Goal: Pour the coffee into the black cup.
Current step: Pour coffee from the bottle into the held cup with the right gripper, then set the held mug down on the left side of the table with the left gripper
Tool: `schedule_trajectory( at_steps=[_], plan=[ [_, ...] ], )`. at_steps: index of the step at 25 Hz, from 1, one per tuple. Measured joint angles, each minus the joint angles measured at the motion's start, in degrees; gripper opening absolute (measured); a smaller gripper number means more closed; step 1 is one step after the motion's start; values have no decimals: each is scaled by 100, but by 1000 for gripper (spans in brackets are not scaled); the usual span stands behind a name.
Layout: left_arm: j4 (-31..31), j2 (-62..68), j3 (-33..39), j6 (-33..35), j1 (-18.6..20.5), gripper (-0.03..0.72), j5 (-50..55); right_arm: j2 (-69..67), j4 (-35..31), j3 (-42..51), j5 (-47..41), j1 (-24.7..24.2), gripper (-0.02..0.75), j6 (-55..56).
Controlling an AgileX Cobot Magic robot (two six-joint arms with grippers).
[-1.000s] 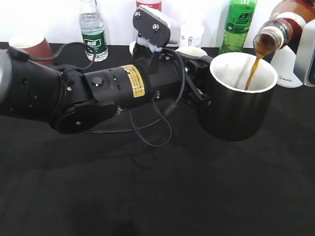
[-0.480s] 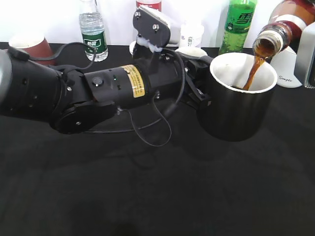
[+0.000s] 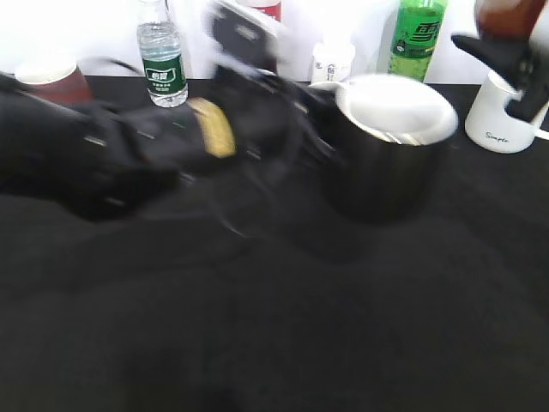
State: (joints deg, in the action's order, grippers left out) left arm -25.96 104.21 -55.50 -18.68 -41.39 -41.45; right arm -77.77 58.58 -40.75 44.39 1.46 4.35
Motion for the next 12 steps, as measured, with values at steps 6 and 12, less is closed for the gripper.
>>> schedule_trajectory(
  at_steps=[6,12],
  plan=[
    [-38,-876,772,0,1430,54,-63,0,0,0,2,0,532,3316],
    [248,-863,1347,568,2709,54,-673,0,0,0,7,0,532,3548]
  ],
)
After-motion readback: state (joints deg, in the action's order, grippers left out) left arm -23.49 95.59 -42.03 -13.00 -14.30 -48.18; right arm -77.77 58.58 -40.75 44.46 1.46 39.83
